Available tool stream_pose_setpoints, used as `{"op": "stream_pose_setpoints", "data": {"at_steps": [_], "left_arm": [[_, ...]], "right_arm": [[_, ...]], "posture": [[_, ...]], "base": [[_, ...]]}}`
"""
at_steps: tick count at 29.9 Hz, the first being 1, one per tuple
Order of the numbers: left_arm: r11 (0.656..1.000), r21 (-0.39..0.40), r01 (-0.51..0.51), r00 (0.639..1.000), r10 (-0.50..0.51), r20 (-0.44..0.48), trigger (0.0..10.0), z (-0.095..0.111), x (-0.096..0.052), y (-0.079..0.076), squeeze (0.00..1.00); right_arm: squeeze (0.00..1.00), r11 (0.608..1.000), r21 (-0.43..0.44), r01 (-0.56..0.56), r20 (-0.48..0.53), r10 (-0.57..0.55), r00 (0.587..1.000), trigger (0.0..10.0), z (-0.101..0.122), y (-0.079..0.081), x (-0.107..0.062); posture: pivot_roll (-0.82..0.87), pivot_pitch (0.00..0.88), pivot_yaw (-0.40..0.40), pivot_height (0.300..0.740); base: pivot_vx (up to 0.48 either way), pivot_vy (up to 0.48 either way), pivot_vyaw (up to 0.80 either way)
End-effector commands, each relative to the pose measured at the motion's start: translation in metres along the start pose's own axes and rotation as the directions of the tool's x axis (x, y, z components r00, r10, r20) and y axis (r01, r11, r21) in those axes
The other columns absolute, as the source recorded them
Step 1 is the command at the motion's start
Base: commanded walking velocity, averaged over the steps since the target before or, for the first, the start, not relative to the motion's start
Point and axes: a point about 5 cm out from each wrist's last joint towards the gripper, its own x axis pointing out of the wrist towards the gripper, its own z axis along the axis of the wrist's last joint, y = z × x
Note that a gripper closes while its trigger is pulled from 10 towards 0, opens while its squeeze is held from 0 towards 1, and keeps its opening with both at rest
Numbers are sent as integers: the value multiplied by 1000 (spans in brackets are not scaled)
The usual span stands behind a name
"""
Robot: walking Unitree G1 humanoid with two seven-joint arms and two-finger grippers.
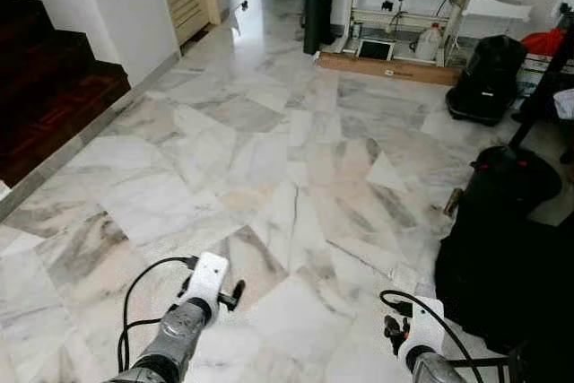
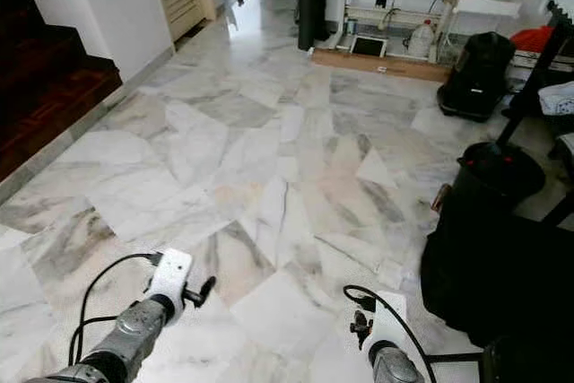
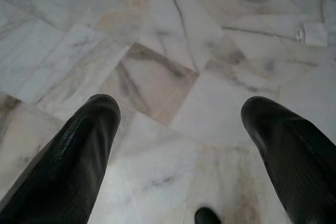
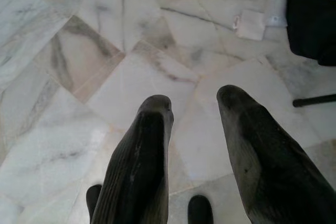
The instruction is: Sweep floor
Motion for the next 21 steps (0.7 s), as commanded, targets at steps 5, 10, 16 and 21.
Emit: {"op": "stream_pose_setpoints", "data": {"at_steps": [5, 10, 16, 21], "left_arm": [[991, -52, -123, 979, 113, -170, 10000, -33, -12, 17, 0], [980, -127, -155, 964, 122, -236, 10000, -59, -26, 16, 0], [961, -223, -164, 970, 115, -215, 10000, -55, -24, 17, 0], [961, -233, -152, 971, 102, -215, 10000, -55, -24, 15, 0]], "right_arm": [[0, 1000, -8, 19, -14, -19, 1000, 10000, -2, -3, 0], [0, 1000, -22, 9, -26, -9, 1000, 10000, -4, 2, 0], [0, 1000, -29, -5, -34, 4, 999, 10000, -10, 13, -1], [0, 1000, -20, -15, -41, 15, 999, 10000, -25, 19, -6]], "posture": [[-91, 0, 21, 740], [-95, 0, 18, 740], [-85, 0, 9, 740], [-90, 0, 13, 740]], "base": [[0, 0, 0], [0, 0, 0], [0, 0, 0], [0, 0, 0]]}}
